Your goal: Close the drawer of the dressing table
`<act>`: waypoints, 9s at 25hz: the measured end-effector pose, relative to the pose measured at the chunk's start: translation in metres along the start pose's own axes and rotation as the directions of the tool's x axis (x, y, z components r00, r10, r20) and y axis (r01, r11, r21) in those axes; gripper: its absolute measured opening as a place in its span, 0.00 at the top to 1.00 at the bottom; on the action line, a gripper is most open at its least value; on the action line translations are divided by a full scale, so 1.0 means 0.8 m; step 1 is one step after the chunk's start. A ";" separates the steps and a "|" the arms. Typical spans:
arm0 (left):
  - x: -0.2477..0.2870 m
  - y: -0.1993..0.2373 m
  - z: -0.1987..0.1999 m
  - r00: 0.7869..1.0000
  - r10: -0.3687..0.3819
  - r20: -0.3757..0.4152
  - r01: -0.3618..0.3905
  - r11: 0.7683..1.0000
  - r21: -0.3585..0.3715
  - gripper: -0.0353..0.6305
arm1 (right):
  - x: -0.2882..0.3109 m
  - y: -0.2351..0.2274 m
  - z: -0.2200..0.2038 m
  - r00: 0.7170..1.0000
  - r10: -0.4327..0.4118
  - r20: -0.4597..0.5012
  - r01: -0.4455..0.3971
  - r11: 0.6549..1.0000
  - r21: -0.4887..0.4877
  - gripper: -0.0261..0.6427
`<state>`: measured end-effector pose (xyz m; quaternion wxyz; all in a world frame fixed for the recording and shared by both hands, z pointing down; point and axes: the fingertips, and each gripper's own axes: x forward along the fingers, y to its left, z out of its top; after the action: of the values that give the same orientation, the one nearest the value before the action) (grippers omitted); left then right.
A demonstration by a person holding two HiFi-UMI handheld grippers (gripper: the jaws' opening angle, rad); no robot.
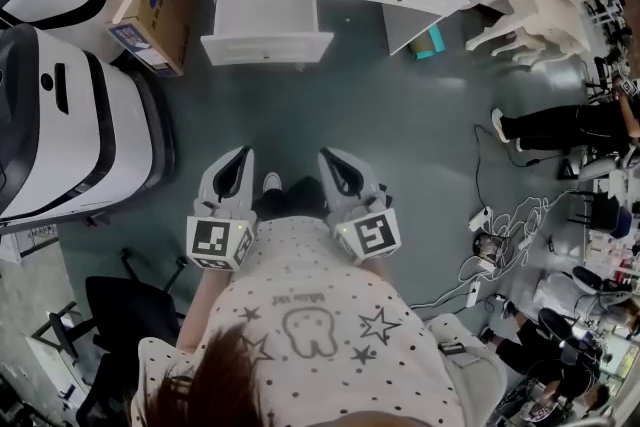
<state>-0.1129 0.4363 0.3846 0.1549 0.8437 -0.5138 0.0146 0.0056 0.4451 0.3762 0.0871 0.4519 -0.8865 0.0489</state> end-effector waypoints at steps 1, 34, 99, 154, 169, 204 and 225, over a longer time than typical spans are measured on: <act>0.000 0.004 0.000 1.000 0.011 0.001 -0.011 1.000 -0.005 0.95 | 0.002 0.001 -0.001 1.000 0.006 -0.004 -0.006 1.000 0.001 0.97; 0.191 -0.010 0.068 0.994 -0.035 0.101 0.034 0.999 0.008 0.96 | 0.125 -0.159 0.050 0.969 0.228 0.091 -0.227 0.974 -0.029 0.97; 0.367 0.182 0.136 0.985 0.161 0.067 -0.150 0.979 -0.138 0.95 | 0.329 -0.329 0.067 0.997 0.061 -0.046 -0.058 0.996 0.068 0.97; 0.403 0.231 -0.283 0.728 0.219 -0.649 -0.367 0.925 -0.099 0.74 | 0.331 -0.415 0.057 0.987 0.142 -0.075 -0.144 0.989 -0.016 0.97; 0.430 0.253 -0.334 0.636 0.162 -0.755 -0.375 0.919 -0.119 0.71 | 0.337 -0.408 0.048 0.986 0.129 -0.104 -0.129 0.992 0.008 0.97; 0.469 0.280 -0.331 0.583 0.070 -0.809 -0.256 0.961 -0.102 0.81 | 0.369 -0.355 0.035 0.983 0.044 -0.181 -0.030 0.996 0.079 0.97; 0.510 0.297 -0.318 0.606 -0.007 -0.796 -0.204 0.965 -0.164 0.80 | 0.402 -0.275 0.039 0.964 0.097 -0.249 -0.108 0.994 -0.030 0.97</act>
<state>-0.0930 0.0543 0.7605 0.4641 0.6957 -0.4367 0.3317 -0.0055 0.0560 0.4111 0.2038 0.3937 -0.8918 0.0901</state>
